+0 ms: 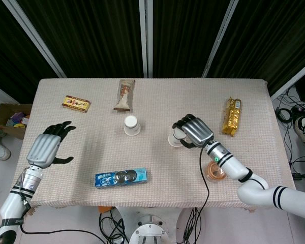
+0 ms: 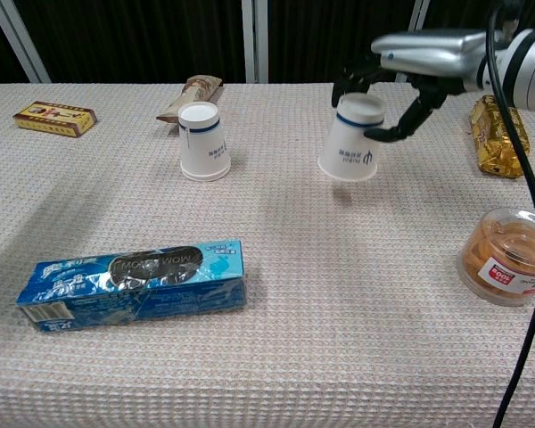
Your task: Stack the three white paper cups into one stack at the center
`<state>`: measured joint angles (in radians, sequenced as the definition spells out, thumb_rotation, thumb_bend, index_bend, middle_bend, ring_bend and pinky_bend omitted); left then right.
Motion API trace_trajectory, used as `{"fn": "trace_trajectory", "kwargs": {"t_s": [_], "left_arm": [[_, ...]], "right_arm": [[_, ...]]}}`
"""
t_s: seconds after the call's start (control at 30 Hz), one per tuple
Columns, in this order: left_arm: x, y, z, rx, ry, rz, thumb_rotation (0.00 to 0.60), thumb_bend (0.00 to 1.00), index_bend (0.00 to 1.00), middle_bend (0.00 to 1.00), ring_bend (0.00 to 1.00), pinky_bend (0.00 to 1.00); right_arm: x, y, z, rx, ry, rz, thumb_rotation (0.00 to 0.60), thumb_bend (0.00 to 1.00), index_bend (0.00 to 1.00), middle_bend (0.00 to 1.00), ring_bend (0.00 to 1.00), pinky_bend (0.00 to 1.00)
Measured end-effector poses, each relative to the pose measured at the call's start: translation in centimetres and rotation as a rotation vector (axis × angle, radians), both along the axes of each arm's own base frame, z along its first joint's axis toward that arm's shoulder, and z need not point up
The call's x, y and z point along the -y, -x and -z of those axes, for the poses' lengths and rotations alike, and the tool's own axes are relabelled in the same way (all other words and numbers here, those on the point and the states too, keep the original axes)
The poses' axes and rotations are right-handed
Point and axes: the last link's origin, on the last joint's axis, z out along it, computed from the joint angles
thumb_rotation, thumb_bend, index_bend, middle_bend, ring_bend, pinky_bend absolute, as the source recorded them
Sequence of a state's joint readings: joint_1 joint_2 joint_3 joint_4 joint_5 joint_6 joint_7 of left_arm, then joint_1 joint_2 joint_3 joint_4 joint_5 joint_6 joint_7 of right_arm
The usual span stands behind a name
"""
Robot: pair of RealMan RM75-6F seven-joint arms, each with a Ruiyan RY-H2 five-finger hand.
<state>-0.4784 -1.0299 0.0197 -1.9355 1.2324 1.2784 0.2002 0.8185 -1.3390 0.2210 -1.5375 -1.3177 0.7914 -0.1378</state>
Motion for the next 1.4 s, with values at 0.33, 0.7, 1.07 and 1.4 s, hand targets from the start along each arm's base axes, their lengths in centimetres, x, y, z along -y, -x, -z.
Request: {"fn": "trace_trajectory", "kwargs": {"t_s": [0.33, 0.7, 1.07, 1.4], "left_arm": [[1.9, 0.7, 1.4, -0.034, 0.001, 0.032, 0.6, 0.12, 0.19, 0.1, 0.12, 0.16], [2.7, 2.0, 1.9, 0.015, 0.011, 0.003, 0.6, 0.12, 0.19, 0.1, 0.12, 0.16], [3.0, 2.9, 1.7, 0.064, 0.027, -0.02, 0.6, 0.12, 0.19, 0.1, 0.12, 0.16], [3.2, 3.2, 1.9, 0.088, 0.038, -0.028, 0.6, 0.12, 0.19, 0.1, 0.12, 0.16]], "right_arm": [[2.6, -8.8, 0.1, 0.071, 0.036, -0.137, 0.6, 0.38, 0.46, 0.4, 0.24, 0.23], [4.8, -14.8, 5.8, 0.032, 0.02, -0.156, 0.6, 0.38, 0.46, 0.38, 0.23, 0.23], [6.0, -16.5, 8.3, 0.0, 0.02, -0.149, 0.6, 0.37, 0.47, 0.37, 0.23, 0.23], [6.3, -16.2, 10.3, -0.052, -0.001, -0.121, 0.6, 0.37, 0.36, 0.29, 0.2, 0.2]]}}
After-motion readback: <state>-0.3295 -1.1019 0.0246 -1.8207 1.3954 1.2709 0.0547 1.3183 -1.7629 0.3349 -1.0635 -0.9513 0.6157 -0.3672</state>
